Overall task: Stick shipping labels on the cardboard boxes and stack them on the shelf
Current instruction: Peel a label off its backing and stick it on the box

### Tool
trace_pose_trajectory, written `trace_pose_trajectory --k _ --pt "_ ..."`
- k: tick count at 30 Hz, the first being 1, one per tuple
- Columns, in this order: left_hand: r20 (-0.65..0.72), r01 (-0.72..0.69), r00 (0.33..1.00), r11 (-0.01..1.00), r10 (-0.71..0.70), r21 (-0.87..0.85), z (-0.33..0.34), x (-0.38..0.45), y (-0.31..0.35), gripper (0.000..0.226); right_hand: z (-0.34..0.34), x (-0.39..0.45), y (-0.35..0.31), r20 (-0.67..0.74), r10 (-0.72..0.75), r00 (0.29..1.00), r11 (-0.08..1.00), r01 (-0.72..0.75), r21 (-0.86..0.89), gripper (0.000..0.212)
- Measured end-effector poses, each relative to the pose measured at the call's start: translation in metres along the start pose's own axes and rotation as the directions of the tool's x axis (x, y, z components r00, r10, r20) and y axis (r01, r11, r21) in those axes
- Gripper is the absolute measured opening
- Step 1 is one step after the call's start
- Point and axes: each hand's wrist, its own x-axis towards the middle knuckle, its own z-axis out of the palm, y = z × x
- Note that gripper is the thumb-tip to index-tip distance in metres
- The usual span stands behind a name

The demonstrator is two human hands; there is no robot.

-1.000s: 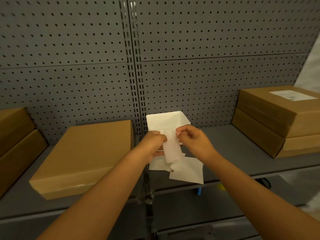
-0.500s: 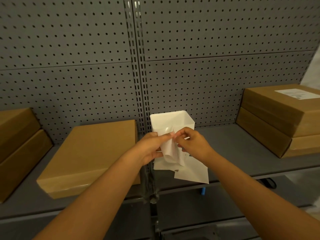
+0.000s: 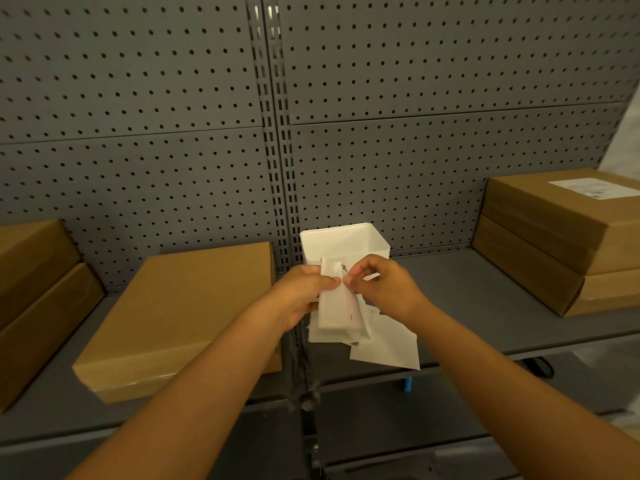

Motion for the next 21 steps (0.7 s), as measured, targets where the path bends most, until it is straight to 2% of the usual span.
trace_pose_trajectory --k 3,6,11,16,21 --pt "-0.041 -0.037 0.998 0.999 0.038 0.028 -0.004 0.001 -0.002 0.031 -0.001 -0.001 0.001 0.005 0.006 1.0 1.0 -0.006 0.005 0.015" --pt "-0.08 -0.087 0.992 0.992 0.094 0.093 -0.006 0.003 -0.002 0.037 0.001 -0.002 -0.004 0.023 0.006 1.0 0.999 -0.007 0.047 0.025" --pt "-0.049 -0.115 0.991 0.986 0.122 0.124 -0.006 0.001 0.001 0.036 0.002 -0.003 -0.012 -0.004 0.023 1.0 0.999 -0.022 0.032 0.023" --pt "-0.011 -0.081 0.997 0.995 0.082 0.065 -0.005 -0.003 0.004 0.029 0.0 -0.003 -0.012 0.019 0.086 0.996 0.992 -0.088 0.091 0.016" --pt "-0.037 -0.066 0.997 0.998 0.066 0.013 -0.001 -0.003 0.004 0.024 0.001 -0.001 -0.013 0.021 0.121 0.992 0.986 -0.123 0.112 0.016"
